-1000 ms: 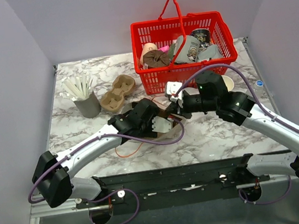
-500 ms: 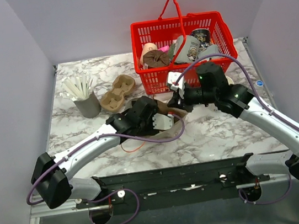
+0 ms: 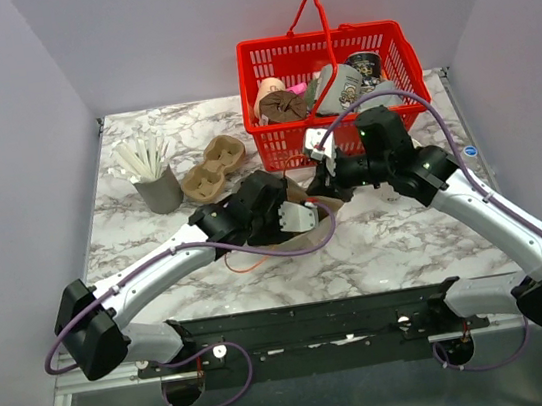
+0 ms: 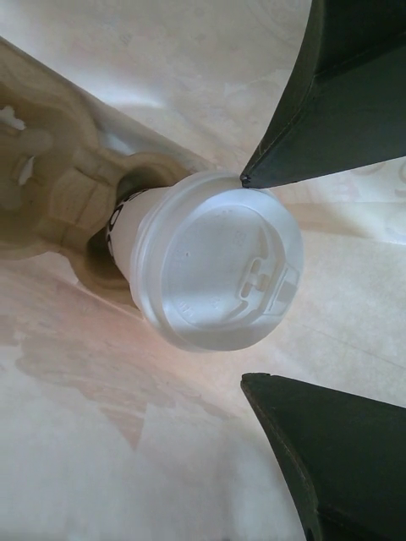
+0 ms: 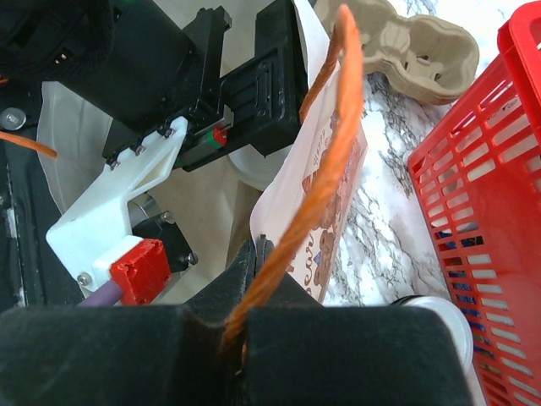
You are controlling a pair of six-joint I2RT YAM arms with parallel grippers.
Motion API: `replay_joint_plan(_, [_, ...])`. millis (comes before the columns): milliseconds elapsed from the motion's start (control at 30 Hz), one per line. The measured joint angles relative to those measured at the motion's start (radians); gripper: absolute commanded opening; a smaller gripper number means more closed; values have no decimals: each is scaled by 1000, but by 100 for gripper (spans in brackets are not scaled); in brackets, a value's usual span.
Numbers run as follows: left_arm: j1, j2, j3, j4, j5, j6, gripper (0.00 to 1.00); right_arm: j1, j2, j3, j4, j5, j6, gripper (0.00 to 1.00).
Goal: Pack the takeout coffee
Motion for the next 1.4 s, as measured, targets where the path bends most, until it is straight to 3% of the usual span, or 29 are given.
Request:
replay_joint_plan(867, [8,-6,84,-18,95,-57,99,-66,101,88,-71,-17,27,0])
replay_joint_plan(1400, [101,-6,163,-59,379,-248,99,-68,175,147,-94,-17,31,1])
